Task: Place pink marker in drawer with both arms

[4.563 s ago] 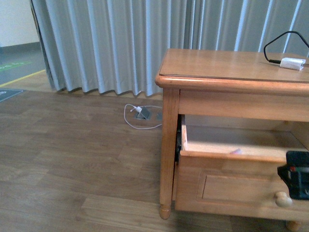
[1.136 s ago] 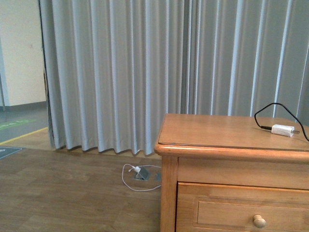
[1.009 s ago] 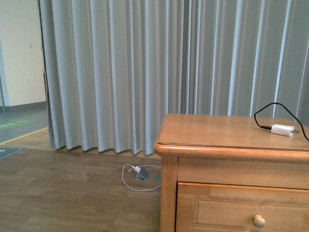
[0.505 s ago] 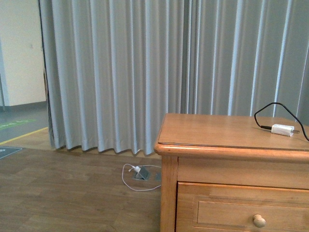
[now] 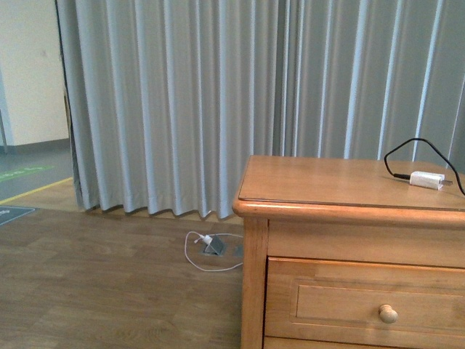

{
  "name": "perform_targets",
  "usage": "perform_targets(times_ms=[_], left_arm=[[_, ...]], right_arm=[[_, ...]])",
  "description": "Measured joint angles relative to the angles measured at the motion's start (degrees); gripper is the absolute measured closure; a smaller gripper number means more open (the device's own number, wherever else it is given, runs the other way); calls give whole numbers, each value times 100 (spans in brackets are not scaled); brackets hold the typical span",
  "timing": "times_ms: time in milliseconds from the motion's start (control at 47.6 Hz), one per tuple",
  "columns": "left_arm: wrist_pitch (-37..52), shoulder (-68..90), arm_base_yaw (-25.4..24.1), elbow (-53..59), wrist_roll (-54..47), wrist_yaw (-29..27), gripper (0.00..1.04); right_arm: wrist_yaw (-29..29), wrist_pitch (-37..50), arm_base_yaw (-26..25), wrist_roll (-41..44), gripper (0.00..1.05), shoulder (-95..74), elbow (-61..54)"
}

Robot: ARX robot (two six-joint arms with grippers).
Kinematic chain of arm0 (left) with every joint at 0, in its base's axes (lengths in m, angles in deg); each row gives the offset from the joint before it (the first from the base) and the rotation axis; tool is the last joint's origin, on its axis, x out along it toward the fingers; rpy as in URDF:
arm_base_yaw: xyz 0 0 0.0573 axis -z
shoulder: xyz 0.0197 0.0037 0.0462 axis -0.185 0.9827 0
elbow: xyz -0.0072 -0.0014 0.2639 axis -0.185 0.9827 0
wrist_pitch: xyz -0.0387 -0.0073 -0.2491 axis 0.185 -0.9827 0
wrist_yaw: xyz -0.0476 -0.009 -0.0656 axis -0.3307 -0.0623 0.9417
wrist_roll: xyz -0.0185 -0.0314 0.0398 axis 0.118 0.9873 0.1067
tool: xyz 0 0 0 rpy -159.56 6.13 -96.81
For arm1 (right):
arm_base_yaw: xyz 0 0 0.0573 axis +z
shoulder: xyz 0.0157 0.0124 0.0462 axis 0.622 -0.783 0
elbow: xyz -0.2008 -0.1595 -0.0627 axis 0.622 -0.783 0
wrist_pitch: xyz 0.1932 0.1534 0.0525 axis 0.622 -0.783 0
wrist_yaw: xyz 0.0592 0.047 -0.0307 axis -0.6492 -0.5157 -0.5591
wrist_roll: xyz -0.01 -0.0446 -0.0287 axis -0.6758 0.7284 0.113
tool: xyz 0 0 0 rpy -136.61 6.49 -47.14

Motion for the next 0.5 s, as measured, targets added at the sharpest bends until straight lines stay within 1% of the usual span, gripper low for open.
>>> perform_targets(times_ms=[63,505], left_arm=[[0,0,0,0,0,0,6],[0,0,0,0,0,0,6]], right_arm=[[0,0,0,4,9,0,0],[0,0,0,2,8,0,0]])
